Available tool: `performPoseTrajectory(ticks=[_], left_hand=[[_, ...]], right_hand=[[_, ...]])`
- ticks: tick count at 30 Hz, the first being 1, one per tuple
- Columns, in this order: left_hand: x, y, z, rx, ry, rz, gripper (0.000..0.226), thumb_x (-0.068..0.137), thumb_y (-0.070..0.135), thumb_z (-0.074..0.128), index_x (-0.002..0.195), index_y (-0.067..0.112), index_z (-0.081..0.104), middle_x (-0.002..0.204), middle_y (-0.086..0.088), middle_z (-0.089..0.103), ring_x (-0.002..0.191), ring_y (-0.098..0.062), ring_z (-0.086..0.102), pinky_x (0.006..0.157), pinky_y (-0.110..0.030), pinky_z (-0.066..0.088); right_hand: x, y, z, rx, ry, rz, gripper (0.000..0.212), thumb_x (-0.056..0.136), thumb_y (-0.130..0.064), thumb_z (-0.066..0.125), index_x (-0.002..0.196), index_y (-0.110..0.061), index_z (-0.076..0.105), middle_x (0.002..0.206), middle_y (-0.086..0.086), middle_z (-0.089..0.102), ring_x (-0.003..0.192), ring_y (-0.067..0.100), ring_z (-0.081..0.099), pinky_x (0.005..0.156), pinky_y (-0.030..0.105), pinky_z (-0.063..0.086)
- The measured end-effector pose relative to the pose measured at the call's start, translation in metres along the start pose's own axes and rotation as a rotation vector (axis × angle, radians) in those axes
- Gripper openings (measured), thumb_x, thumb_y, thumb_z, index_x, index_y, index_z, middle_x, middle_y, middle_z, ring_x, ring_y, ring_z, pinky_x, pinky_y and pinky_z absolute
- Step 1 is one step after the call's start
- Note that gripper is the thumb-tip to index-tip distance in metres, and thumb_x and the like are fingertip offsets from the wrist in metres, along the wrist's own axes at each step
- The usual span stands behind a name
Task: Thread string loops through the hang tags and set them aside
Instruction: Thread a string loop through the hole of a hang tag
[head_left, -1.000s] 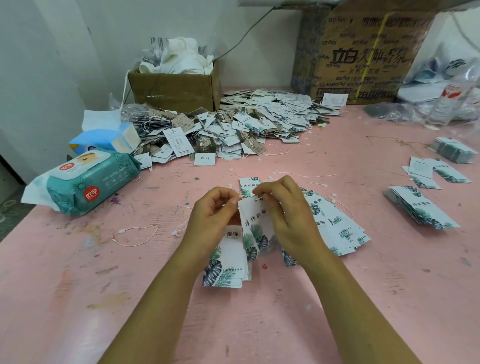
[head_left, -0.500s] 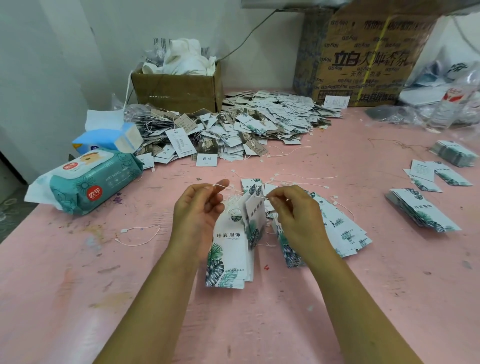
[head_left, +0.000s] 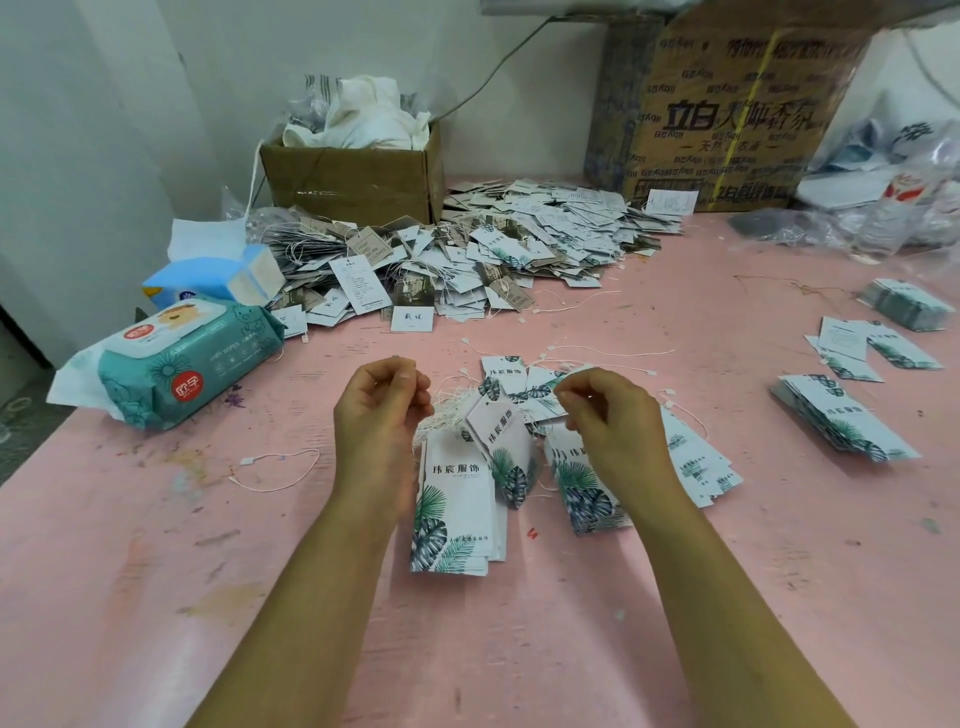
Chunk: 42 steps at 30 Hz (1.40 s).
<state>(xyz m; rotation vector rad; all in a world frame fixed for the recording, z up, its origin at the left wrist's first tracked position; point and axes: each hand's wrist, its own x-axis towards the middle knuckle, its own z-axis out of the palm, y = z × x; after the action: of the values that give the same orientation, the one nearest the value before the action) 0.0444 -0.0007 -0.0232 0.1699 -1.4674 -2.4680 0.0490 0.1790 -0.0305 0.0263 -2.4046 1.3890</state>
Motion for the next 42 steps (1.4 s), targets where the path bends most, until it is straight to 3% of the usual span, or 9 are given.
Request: performPoseTrajectory(ticks=[3, 9, 12, 16, 21, 25, 28, 37, 42], left_hand=[[0.001, -0.001, -0.003, 0.108, 0.010, 0.068, 0.015, 0.088, -0.002, 0.055, 0.085, 0.012, 0.062, 0.063, 0.007, 0.067, 0.058, -0.003, 0.058, 0.059, -0.014, 0.049], [-0.001, -0.002, -0.003, 0.253, -0.058, 0.160, 0.019, 0.082, -0.004, 0.062, 0.089, 0.014, 0.065, 0.082, -0.003, 0.069, 0.072, -0.003, 0.065, 0.065, -0.014, 0.050], [-0.004, -0.004, -0.002, 0.291, -0.127, 0.173, 0.020, 0.078, 0.000, 0.066, 0.088, 0.018, 0.067, 0.076, 0.003, 0.072, 0.077, -0.005, 0.067, 0.069, -0.015, 0.051], [-0.006, -0.004, 0.000, 0.352, -0.176, 0.203, 0.023, 0.073, 0.002, 0.071, 0.075, 0.025, 0.069, 0.072, 0.009, 0.072, 0.074, -0.007, 0.067, 0.072, -0.018, 0.052], [-0.012, -0.005, 0.002, 0.698, -0.288, 0.422, 0.033, 0.076, 0.008, 0.073, 0.067, 0.038, 0.065, 0.067, 0.021, 0.065, 0.066, 0.005, 0.052, 0.064, -0.011, 0.041], [-0.013, -0.007, 0.003, 0.944, -0.393, 0.609, 0.006, 0.079, 0.009, 0.070, 0.079, 0.015, 0.069, 0.074, 0.025, 0.054, 0.071, 0.003, 0.047, 0.069, -0.010, 0.034], [-0.012, -0.008, 0.002, 1.027, -0.413, 0.661, 0.004, 0.077, 0.007, 0.072, 0.080, 0.008, 0.070, 0.071, 0.021, 0.050, 0.071, -0.007, 0.046, 0.069, -0.010, 0.032], [-0.014, -0.008, 0.004, 1.078, -0.429, 0.693, 0.013, 0.075, 0.018, 0.064, 0.079, 0.007, 0.071, 0.071, 0.010, 0.055, 0.074, -0.015, 0.046, 0.071, -0.029, 0.035], [-0.015, -0.007, 0.005, 1.041, -0.439, 0.673, 0.016, 0.076, 0.020, 0.063, 0.081, 0.007, 0.071, 0.071, 0.016, 0.049, 0.074, -0.013, 0.044, 0.072, -0.028, 0.033]], right_hand=[[0.000, 0.000, 0.000, 0.065, -0.011, 0.018, 0.025, 0.088, 0.010, 0.048, 0.091, -0.008, 0.064, 0.087, 0.009, 0.063, 0.066, 0.003, 0.060, 0.062, 0.005, 0.044], [-0.001, -0.004, 0.000, 0.308, -0.022, 0.009, 0.030, 0.084, 0.015, 0.054, 0.087, -0.015, 0.060, 0.077, 0.001, 0.061, 0.064, 0.007, 0.068, 0.063, 0.015, 0.053], [-0.002, -0.006, 0.000, 0.332, -0.035, -0.012, 0.033, 0.080, 0.015, 0.059, 0.078, -0.019, 0.061, 0.071, -0.001, 0.064, 0.063, 0.007, 0.068, 0.062, 0.017, 0.053], [-0.003, -0.008, 0.000, 0.377, -0.031, -0.034, 0.031, 0.077, 0.010, 0.066, 0.076, -0.021, 0.064, 0.062, -0.008, 0.067, 0.061, 0.011, 0.068, 0.063, 0.018, 0.053], [-0.008, -0.015, 0.003, 0.314, -0.015, -0.181, 0.035, 0.075, 0.006, 0.068, 0.075, -0.029, 0.066, 0.067, -0.014, 0.067, 0.065, 0.008, 0.064, 0.068, 0.022, 0.053], [-0.011, -0.017, 0.008, 0.153, -0.056, -0.387, 0.018, 0.077, -0.002, 0.068, 0.084, -0.019, 0.068, 0.078, -0.010, 0.061, 0.075, 0.004, 0.058, 0.067, 0.008, 0.042], [-0.011, -0.015, 0.011, 0.069, -0.104, -0.449, 0.009, 0.080, -0.005, 0.066, 0.087, -0.007, 0.070, 0.078, -0.002, 0.060, 0.075, 0.002, 0.055, 0.067, 0.010, 0.042], [-0.012, -0.011, 0.015, -0.056, -0.157, -0.390, 0.003, 0.084, -0.002, 0.062, 0.086, -0.005, 0.063, 0.080, -0.003, 0.054, 0.073, -0.001, 0.048, 0.066, 0.012, 0.038], [-0.011, -0.011, 0.015, -0.014, -0.129, -0.356, 0.005, 0.083, -0.001, 0.064, 0.084, -0.005, 0.065, 0.078, -0.006, 0.056, 0.074, -0.006, 0.051, 0.067, 0.006, 0.036]])
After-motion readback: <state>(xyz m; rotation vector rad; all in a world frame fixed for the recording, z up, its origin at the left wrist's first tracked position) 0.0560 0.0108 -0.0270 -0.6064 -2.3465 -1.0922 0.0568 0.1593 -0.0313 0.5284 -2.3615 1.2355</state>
